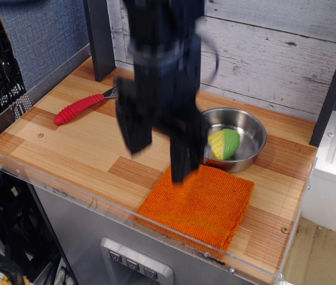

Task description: Move the orange cloth to the left side of the table.

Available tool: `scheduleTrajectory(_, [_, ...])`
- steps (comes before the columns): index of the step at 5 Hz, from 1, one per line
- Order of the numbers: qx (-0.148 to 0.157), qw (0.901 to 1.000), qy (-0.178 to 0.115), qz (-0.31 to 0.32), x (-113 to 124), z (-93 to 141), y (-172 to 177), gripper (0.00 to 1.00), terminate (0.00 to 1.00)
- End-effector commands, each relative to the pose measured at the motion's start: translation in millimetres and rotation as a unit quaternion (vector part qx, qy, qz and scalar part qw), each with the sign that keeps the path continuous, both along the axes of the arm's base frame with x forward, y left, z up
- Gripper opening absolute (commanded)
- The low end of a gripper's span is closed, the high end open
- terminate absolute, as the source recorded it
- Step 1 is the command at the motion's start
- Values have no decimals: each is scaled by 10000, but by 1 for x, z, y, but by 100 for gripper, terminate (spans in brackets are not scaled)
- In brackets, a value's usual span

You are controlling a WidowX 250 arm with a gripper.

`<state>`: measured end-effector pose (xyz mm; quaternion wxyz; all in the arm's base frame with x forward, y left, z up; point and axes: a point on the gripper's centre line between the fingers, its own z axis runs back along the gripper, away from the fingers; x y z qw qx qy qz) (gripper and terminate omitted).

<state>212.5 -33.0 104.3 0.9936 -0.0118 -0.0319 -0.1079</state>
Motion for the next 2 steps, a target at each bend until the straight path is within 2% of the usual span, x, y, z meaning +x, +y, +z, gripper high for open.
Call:
scheduleTrajectory(1, [391, 9978, -203, 494, 18, -49, -18, 100, 0])
scheduleTrajectory(2, [307, 9994, -149, 86, 38, -72, -38, 100, 0])
